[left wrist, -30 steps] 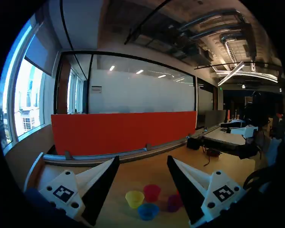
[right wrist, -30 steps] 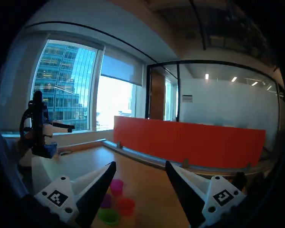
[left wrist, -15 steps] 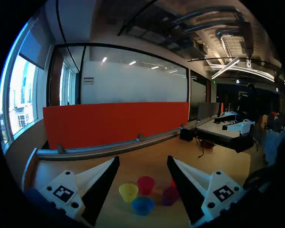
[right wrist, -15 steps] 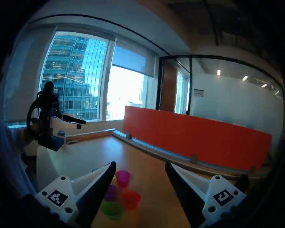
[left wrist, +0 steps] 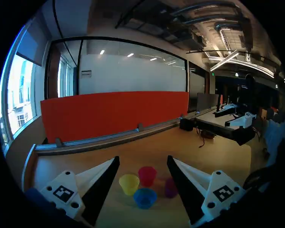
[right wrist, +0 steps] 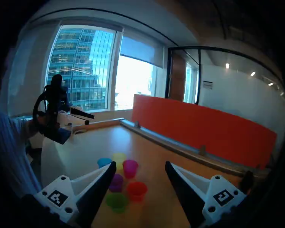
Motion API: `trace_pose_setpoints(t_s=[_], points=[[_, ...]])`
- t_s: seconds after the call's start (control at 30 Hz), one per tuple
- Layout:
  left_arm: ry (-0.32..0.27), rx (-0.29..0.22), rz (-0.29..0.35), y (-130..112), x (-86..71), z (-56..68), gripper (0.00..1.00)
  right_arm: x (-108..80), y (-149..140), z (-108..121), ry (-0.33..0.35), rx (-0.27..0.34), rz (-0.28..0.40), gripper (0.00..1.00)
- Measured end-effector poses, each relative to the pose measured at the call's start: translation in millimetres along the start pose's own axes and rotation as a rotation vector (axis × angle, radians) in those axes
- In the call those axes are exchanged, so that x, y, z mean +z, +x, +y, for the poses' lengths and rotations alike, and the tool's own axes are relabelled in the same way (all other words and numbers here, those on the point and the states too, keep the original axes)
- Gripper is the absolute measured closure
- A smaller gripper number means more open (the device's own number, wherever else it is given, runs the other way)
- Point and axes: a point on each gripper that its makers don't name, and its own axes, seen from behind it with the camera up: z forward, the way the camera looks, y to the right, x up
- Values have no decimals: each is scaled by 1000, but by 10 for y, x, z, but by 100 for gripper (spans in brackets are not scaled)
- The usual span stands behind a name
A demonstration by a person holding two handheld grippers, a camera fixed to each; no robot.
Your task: Pour water
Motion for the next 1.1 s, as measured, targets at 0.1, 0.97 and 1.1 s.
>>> trace_pose_setpoints(t_s=[0.1,0.97,1.1], points=[[-11,2,-17,-98,16,26,7,21,-103,-42,15,-6,-26,0],[-34,40,-167,-924,179,26,7,288,-804,-316,111,2,-172,0],[-30,43,-199,-1092,198,11,7,336,-961,-346,113,-5,-202,0]])
